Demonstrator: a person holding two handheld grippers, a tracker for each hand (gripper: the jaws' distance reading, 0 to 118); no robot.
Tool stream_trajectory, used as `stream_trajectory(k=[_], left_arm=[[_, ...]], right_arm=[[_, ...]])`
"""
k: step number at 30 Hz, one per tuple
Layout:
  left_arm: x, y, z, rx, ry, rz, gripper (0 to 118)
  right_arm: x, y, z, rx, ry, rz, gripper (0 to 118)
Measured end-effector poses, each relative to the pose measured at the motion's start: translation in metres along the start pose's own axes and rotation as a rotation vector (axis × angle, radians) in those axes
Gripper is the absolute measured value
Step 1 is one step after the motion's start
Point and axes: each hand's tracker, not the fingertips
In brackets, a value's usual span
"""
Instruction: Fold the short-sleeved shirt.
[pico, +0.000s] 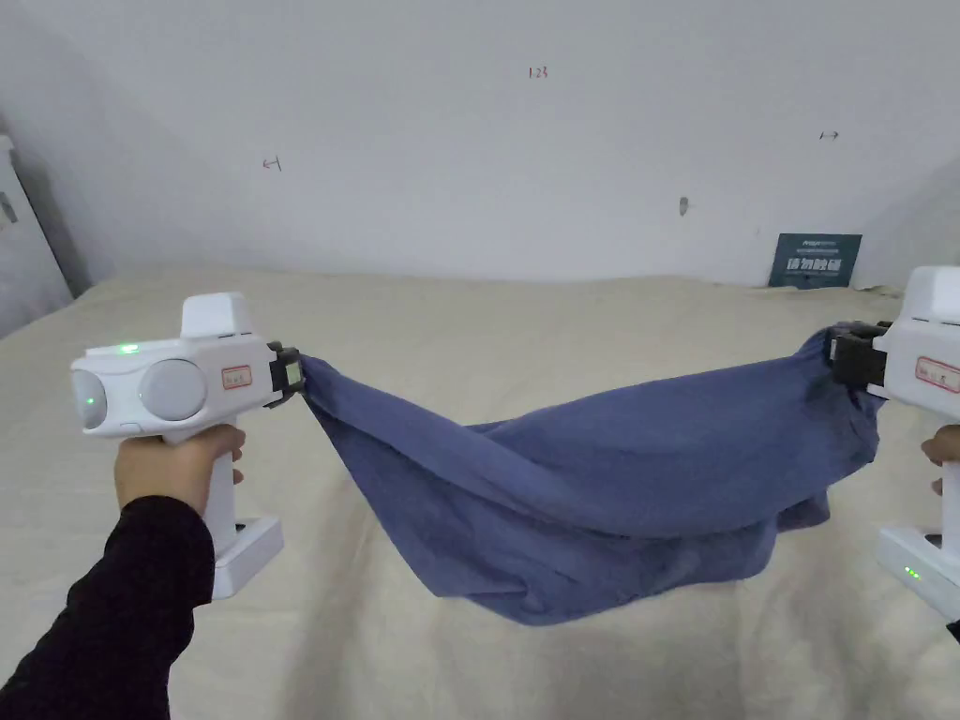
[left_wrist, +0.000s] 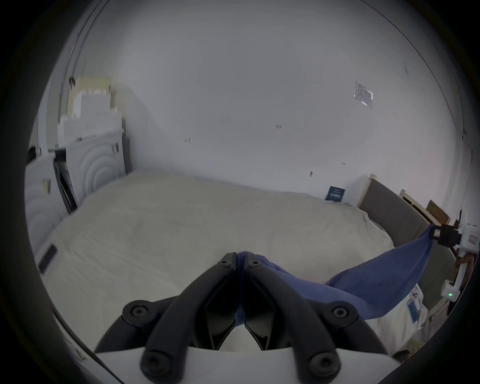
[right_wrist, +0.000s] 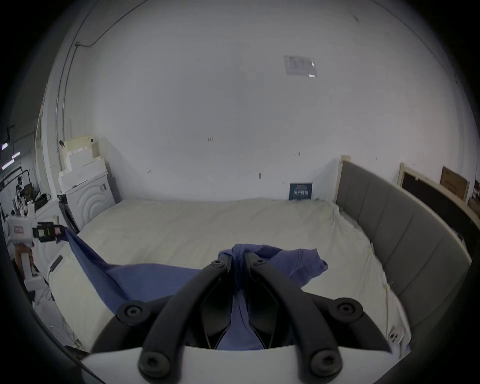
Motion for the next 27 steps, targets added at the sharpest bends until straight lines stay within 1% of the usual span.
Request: stream_trajectory(k=[5,7,13,17,19,21,23,27], left_arm=[[0.006,0.048,-0.012,0.059,0.024,-0.027,2],[0.012,0.067,-0.018,0.089,0.054,-0.074,2],[0.016,0.118,-0.037,0.153,0.095,-0.127,2],[0.015,0.139,-0.051,0.181,0.12,-0.138,2],[0.014,0.143,-0.059,0.188,0.121,-0.14,2],[0.012,0.141,-0.069,0.19,0.122,-0.129,2],[0.008,0.134,-0.079,0.178,0.107,-0.079,2],[0.005,0.1,-0.102,0.15,0.12,-0.088,2]], right_arm=[[-0.002,0.039,-0.024,0.061,-0.042,0.036,7],[-0.006,0.054,-0.033,0.087,-0.072,0.06,6],[-0.008,0.092,-0.056,0.155,-0.105,0.058,6],[-0.006,0.107,-0.073,0.179,-0.107,0.049,6],[-0.007,0.107,-0.08,0.178,-0.107,0.034,6],[-0.007,0.104,-0.091,0.17,-0.117,0.042,6],[-0.005,0.095,-0.103,0.157,-0.125,0.04,6],[-0.006,0.062,-0.123,0.11,-0.134,0.053,6]])
